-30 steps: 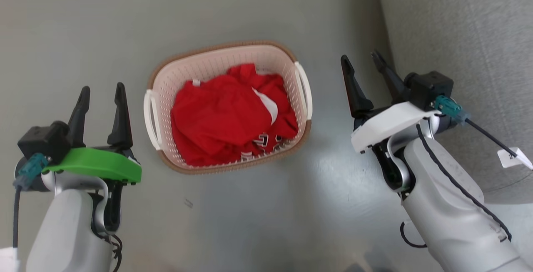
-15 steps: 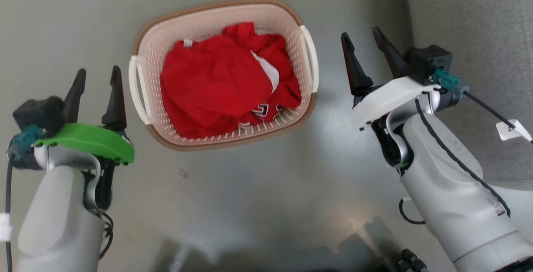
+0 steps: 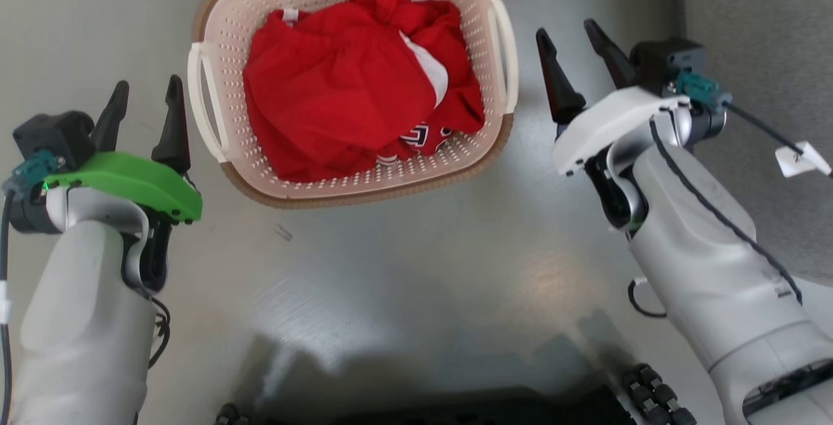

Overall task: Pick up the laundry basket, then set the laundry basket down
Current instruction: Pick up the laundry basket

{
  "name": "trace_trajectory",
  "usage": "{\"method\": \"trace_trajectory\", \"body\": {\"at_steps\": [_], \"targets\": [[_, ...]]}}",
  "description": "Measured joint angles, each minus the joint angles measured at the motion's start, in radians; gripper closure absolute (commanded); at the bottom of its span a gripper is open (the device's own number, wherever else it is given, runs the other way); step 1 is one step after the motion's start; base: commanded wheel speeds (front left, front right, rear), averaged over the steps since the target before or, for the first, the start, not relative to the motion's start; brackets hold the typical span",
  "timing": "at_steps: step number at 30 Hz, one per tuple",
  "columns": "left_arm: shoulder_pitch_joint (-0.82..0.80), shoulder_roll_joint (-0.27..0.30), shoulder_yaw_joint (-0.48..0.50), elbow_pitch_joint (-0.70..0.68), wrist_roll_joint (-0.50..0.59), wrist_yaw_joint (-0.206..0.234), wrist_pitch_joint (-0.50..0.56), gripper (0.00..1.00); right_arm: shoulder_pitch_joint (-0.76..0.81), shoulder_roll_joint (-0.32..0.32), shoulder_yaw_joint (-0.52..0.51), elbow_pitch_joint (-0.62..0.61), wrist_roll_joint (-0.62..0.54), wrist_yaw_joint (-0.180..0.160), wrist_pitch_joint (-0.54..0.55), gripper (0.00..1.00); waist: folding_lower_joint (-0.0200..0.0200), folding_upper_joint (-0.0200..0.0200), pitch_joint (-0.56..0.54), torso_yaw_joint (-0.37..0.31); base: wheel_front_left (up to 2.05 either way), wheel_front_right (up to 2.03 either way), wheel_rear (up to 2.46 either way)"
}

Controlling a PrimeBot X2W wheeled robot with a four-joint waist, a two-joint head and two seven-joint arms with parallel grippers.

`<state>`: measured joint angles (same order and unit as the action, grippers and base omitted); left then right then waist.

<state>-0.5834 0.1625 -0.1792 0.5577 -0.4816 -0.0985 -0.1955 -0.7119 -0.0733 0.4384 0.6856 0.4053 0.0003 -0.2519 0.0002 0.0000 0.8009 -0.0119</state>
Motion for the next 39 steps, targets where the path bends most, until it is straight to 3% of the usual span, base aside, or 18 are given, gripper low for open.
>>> {"method": "trace_trajectory", "body": {"at_steps": [19,28,39], "targets": [[-0.171,-0.03,-0.071,0.179,-0.008,-0.024,0.029,0.0,-0.172,0.003,0.04,0.171,0.018,0.026,0.0,0.0,0.0,0.0,0.132,0.036,0.0,0.0,0.0],[-0.222,-0.054,-0.1,0.244,-0.027,-0.025,0.037,0.0,-0.201,0.003,0.09,0.206,0.072,0.052,0.0,0.0,-0.0001,0.0,0.171,0.052,0.0,0.0,0.0],[-0.278,-0.079,-0.156,0.293,-0.053,-0.026,0.037,0.0,-0.253,0.003,0.139,0.259,0.108,0.061,0.008,0.0,-0.0001,0.0,0.208,0.073,0.0,0.0,0.0]]}}
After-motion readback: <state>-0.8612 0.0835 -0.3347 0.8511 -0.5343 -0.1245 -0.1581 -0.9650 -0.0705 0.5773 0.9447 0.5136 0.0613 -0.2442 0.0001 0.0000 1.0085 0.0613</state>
